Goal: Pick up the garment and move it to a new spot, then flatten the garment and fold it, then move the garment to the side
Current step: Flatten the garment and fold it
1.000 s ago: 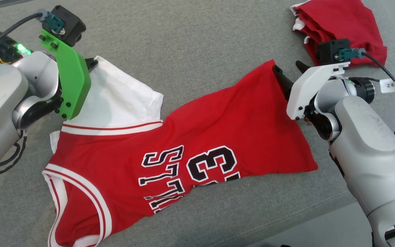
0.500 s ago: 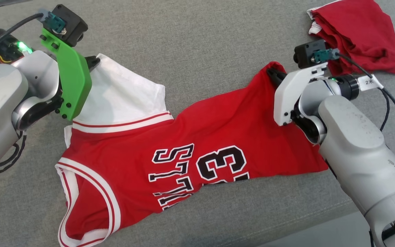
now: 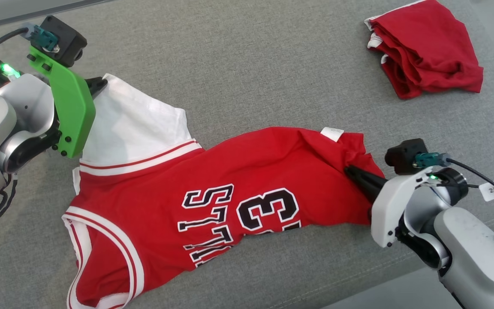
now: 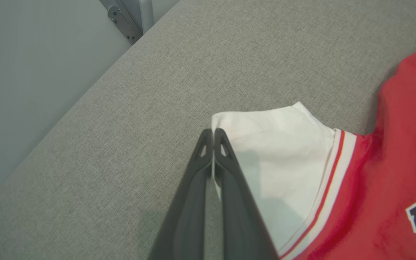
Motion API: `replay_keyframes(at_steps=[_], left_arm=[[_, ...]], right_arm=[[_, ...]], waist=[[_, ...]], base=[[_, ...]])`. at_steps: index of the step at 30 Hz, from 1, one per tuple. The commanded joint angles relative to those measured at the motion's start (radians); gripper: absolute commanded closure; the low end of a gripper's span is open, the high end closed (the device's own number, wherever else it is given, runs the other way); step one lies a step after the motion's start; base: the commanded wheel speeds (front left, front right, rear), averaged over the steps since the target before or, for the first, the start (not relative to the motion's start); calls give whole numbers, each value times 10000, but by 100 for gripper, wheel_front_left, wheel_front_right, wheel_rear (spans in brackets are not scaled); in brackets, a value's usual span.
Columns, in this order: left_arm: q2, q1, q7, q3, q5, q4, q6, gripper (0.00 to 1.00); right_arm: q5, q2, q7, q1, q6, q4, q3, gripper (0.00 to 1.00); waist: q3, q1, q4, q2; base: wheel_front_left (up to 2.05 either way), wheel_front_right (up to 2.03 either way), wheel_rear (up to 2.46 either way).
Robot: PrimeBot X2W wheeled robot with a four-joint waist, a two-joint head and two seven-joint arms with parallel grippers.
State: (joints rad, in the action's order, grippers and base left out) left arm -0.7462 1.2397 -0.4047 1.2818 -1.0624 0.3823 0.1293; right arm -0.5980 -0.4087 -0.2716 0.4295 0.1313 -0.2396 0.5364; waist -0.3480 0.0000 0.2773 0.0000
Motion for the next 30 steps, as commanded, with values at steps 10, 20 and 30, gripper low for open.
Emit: replay_keyframes(at_steps=[10, 20, 30], left_arm=[[-212, 569, 1909, -27, 991, -455, 10, 100], [-420, 1781, 5152, -583, 1699, 386, 8, 100], [-727, 2713, 5812, -651, 780, 829, 8, 100]], right_arm=[[1254, 429, 830, 42, -8, 1722, -1658, 100], [288, -85, 707, 1978, -10, 1419, -2890, 100], [-1520, -1352, 463, 4248, -8, 126, -3029, 100]], waist=[[443, 0, -12, 0], [1943, 0, -678, 0], [3248, 0, -1503, 0]], base=[[0, 0, 0], [0, 0, 0], [0, 0, 0]])
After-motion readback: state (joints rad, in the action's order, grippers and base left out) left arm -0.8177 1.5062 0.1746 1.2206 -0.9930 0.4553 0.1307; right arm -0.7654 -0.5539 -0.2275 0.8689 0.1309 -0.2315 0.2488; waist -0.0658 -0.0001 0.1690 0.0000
